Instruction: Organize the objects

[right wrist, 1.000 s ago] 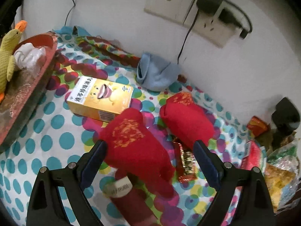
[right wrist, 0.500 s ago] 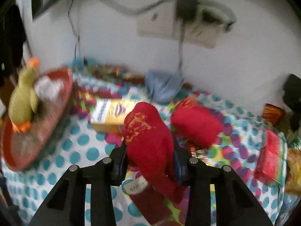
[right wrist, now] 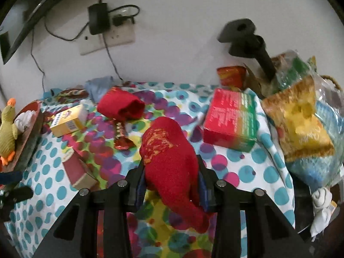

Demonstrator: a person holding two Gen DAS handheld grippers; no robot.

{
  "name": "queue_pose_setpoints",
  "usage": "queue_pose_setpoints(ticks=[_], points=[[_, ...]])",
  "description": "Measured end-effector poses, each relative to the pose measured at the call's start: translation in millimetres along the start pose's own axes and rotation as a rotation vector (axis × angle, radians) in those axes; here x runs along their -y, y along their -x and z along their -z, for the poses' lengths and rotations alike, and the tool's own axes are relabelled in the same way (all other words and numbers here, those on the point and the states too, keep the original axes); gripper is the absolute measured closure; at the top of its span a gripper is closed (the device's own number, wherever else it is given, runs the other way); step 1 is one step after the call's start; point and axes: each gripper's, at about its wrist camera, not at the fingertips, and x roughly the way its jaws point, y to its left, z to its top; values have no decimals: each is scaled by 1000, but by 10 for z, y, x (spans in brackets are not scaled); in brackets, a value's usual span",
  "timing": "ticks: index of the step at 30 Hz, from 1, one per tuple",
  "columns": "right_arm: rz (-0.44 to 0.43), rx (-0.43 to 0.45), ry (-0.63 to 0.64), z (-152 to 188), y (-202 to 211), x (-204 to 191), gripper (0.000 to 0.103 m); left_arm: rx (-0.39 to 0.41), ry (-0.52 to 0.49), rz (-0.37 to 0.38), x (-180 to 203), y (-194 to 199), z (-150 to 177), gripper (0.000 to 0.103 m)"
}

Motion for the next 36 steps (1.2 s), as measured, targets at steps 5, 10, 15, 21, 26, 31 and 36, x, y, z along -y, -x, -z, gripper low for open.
queue_pose_setpoints(ticks=[5,10,15,21,26,31,36], points=[[7,-10,23,37,-39,-20,65,-61,103,-24,223,-277,-220,39],[-33,-13,-9,75,-101,33,65,-49,203,-73,318,-376,-395,39],[-68,-42,-29,75,-165,56,64,-20,268,-146,392,-440,-491,39],[-67,-71,-19,79,-225,24,62,30,330,-216,399,-409,-455,37],[-67,-84,-24,80,-248,25,60,42,373,-237,416,-434,-502,37],[-64,-84,-21,76,-248,9,60,35,281,-246,644,-483,-569,37],[-63,-84,-23,78,-255,4,60,29,311,-271,607,-513,-513,37]])
